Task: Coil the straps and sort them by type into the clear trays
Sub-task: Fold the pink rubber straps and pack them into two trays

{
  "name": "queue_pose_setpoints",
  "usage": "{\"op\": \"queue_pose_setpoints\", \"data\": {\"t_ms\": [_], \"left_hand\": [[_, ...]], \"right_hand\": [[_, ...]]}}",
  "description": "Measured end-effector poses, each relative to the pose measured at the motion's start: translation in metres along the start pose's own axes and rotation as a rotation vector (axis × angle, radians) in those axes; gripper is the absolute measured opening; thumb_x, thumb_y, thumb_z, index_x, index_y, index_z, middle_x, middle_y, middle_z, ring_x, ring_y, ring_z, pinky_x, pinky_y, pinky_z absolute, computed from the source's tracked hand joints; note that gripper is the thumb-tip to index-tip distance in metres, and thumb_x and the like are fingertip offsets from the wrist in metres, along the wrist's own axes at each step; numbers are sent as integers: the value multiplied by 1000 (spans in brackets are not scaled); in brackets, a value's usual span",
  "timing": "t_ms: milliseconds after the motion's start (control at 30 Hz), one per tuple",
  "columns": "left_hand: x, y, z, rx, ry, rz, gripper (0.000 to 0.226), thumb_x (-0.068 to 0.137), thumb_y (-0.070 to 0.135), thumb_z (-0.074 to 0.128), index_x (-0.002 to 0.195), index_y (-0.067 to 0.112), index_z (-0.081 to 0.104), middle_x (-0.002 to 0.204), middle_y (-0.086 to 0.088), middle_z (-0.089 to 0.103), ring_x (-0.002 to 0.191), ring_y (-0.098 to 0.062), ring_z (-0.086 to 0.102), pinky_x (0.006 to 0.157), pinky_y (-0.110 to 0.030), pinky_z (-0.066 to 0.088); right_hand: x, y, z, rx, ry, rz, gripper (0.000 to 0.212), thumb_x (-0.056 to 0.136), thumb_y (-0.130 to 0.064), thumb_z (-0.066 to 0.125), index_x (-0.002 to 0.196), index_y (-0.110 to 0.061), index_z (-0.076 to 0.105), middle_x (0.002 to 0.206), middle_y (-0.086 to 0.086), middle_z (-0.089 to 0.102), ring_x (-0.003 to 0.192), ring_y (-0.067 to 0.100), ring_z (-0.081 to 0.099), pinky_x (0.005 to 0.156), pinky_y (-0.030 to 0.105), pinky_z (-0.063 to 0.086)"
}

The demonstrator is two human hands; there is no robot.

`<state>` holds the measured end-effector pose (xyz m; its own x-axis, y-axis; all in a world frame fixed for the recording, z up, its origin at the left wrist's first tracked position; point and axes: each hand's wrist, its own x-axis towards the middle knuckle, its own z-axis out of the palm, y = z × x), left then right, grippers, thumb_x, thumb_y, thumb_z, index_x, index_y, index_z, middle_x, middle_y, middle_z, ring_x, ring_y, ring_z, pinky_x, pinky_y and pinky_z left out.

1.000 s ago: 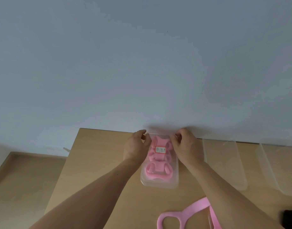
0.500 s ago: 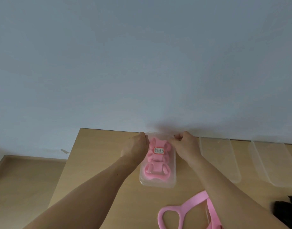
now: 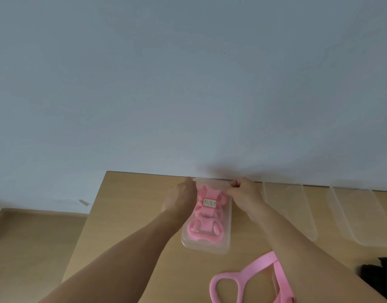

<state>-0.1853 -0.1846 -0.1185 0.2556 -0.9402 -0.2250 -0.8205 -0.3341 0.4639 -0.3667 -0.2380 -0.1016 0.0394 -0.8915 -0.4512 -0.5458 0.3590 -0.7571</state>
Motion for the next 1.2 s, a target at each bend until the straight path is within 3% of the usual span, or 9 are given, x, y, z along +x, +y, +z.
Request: {"op": "queue_pose_setpoints", "data": {"t_ms": [167, 333, 433, 567, 667, 767, 967, 1100, 1200], "left_hand": [[-2, -1, -1, -56, 49, -1, 27, 104, 28, 31, 97, 11, 51, 72, -3, 59, 72, -33, 58, 61, -40, 45], [-8, -2, 1, -122, 49, -9, 23, 102, 27, 35, 106, 14, 54, 72, 2, 58, 71, -27, 57, 59, -35, 41], [-12, -1, 3, -208, 12, -35, 22, 102, 27, 38, 106, 13, 54, 73, 2, 58, 69, -25, 56, 59, -35, 44], [-16, -4, 4, -326, -11, -76, 28, 101, 29, 42, 121, 14, 55, 69, 4, 55, 63, -17, 53, 55, -30, 36], [-18, -7, -1, -392, -4, -78, 24, 101, 27, 44, 115, 13, 58, 66, 4, 56, 59, -11, 51, 53, -28, 37], [-18, -9, -6, -400, -4, -69, 19, 100, 27, 46, 95, 16, 60, 65, 4, 56, 58, -12, 49, 54, -28, 39], [-8, -1, -8, -371, 3, -89, 21, 98, 22, 48, 84, 11, 59, 65, 3, 55, 58, -15, 47, 53, -27, 37], [-7, 0, 0, -368, -1, -86, 19, 97, 21, 49, 79, 18, 53, 58, 5, 51, 51, -12, 44, 49, -25, 33], [-7, -2, 4, -373, 6, -83, 18, 97, 22, 49, 80, 20, 53, 58, 5, 51, 52, -12, 45, 50, -27, 35]], "right_hand": [[-3, 4, -3, 102, -23, -6, 13, 78, -18, 75, 76, -13, 63, 77, -4, 65, 74, 14, 56, 66, 30, 42], [-7, 5, -9, -150, 5, -102, 28, 82, -30, 66, 60, -19, 52, 59, -7, 51, 59, 15, 43, 56, 29, 33], [-9, -3, -8, -180, 20, -128, 20, 87, -26, 61, 69, -20, 52, 63, -7, 52, 63, 17, 46, 53, 27, 33], [-19, -14, -1, 218, -31, -30, 13, 84, -19, 66, 93, -9, 63, 84, 5, 69, 72, 19, 61, 60, 31, 46], [-27, -12, 2, 348, -75, -3, 12, 85, -19, 70, 80, -9, 67, 72, 2, 67, 62, 16, 57, 51, 28, 43], [-28, -10, 4, 347, 41, -22, 17, 86, -23, 71, 75, -9, 67, 69, 0, 67, 62, 16, 57, 56, 30, 45], [-16, -13, 6, 56, 191, -110, 18, 88, -26, 65, 80, -10, 67, 76, 3, 68, 72, 23, 64, 65, 35, 50], [-16, 0, 3, -337, 254, -123, 15, 84, -37, 56, 83, -22, 59, 75, -10, 60, 72, 22, 57, 55, 29, 35], [-13, 5, 2, -352, 265, -104, 15, 83, -41, 59, 84, -25, 60, 78, -12, 61, 73, 18, 56, 56, 28, 35]]}}
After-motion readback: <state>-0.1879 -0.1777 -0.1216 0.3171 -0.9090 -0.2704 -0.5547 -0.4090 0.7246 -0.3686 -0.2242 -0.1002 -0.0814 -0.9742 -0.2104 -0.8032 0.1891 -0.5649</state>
